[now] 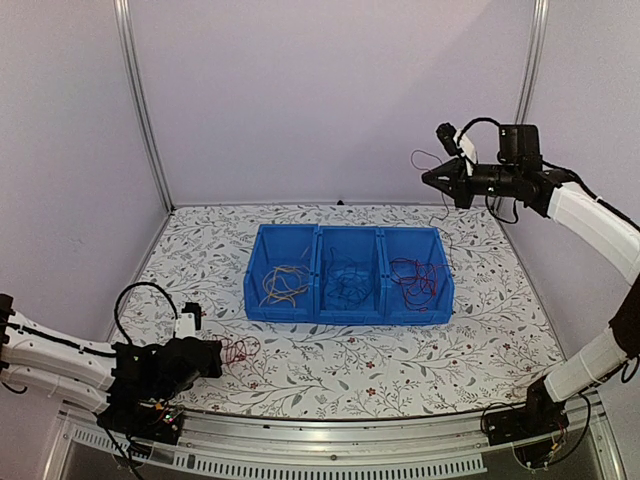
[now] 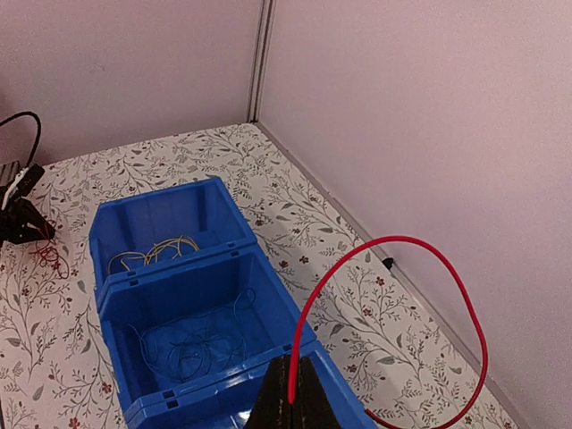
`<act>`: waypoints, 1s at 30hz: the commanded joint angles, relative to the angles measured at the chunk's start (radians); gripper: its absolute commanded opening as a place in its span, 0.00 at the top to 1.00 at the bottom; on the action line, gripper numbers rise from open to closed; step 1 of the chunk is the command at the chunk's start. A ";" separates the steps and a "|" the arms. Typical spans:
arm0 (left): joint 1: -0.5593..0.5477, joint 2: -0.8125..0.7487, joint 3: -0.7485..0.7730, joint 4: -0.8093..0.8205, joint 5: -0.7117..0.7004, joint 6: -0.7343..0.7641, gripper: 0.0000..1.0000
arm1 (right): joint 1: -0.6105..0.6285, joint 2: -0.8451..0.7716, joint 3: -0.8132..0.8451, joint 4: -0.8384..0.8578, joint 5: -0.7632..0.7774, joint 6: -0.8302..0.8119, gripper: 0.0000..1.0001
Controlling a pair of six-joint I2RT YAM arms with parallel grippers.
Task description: Untangle the cables
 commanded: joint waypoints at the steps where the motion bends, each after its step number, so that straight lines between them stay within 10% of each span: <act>1: 0.013 -0.027 -0.019 0.017 -0.003 0.012 1.00 | -0.003 -0.014 -0.118 0.074 -0.071 0.041 1.00; 30: 0.013 0.032 -0.041 0.122 0.017 0.001 1.00 | 0.089 0.050 -0.025 -0.004 -0.224 0.036 1.00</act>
